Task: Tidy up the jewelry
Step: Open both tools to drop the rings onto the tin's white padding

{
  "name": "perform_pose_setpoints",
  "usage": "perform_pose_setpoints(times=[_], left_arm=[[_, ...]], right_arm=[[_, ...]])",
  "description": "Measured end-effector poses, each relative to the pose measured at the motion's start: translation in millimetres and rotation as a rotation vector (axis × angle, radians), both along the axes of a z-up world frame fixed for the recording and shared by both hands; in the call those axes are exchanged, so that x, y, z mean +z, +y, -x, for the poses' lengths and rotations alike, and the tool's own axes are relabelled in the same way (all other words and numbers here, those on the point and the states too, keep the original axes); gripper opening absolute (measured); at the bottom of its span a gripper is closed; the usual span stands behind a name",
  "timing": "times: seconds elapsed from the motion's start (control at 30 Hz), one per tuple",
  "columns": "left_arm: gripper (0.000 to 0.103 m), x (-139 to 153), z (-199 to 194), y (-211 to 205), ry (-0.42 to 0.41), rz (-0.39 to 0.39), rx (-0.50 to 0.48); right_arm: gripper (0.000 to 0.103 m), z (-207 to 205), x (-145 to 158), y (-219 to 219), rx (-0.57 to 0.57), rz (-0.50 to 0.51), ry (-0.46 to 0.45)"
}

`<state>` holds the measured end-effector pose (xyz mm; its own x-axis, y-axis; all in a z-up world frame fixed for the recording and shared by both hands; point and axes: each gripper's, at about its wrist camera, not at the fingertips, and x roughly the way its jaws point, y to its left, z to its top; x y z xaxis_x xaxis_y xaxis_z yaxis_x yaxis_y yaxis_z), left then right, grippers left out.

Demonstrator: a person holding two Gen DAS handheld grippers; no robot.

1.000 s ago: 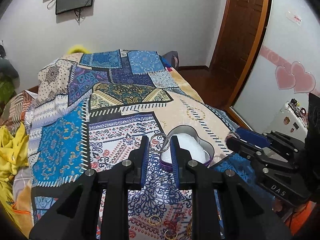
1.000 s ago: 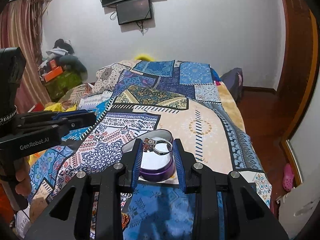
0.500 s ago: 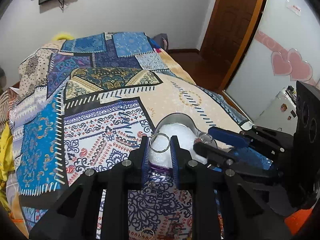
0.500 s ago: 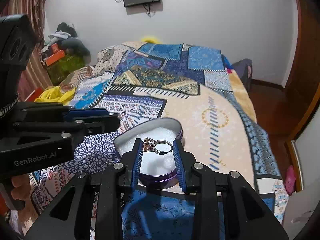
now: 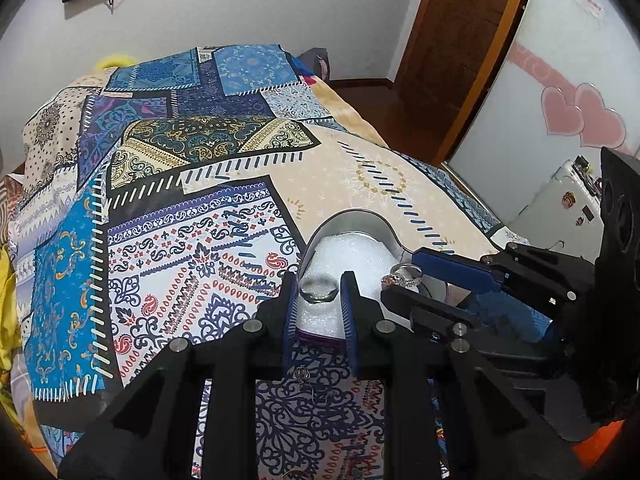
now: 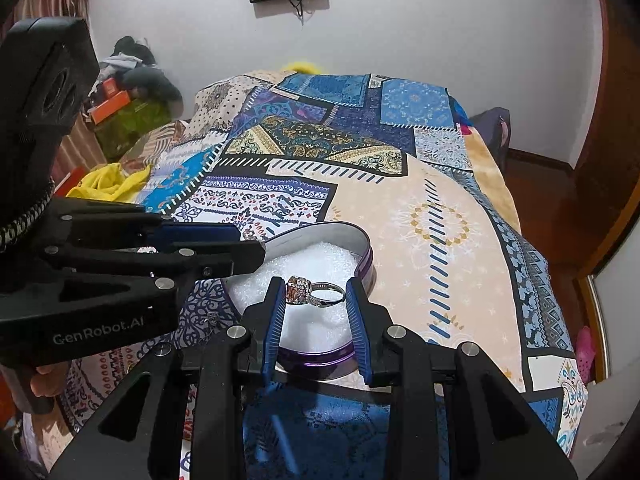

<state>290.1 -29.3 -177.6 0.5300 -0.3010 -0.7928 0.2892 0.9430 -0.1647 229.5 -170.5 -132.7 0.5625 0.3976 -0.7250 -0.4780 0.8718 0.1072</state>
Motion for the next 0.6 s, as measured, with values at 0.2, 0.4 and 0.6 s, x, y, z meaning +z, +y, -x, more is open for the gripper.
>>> perform_pose_setpoints(times=[0.2, 0.4, 0.6], left_arm=[[0.02, 6.6, 6.2, 5.8, -0.005, -0.012, -0.001], [0.021, 20.9, 20.6, 16.4, -0.037, -0.03, 0.032], [0.022, 37.2, 40.5, 21.9, -0.075, -0.068, 0.06]], right_arm=[[0.028, -1.0, 0.7, 2.1, 0.002, 0.011, 0.015], [0.028, 2.2, 7.1, -0.8, -0.013, 0.007, 0.017], [0.028, 11.6, 23.8, -5.4, -0.029, -0.01, -0.006]])
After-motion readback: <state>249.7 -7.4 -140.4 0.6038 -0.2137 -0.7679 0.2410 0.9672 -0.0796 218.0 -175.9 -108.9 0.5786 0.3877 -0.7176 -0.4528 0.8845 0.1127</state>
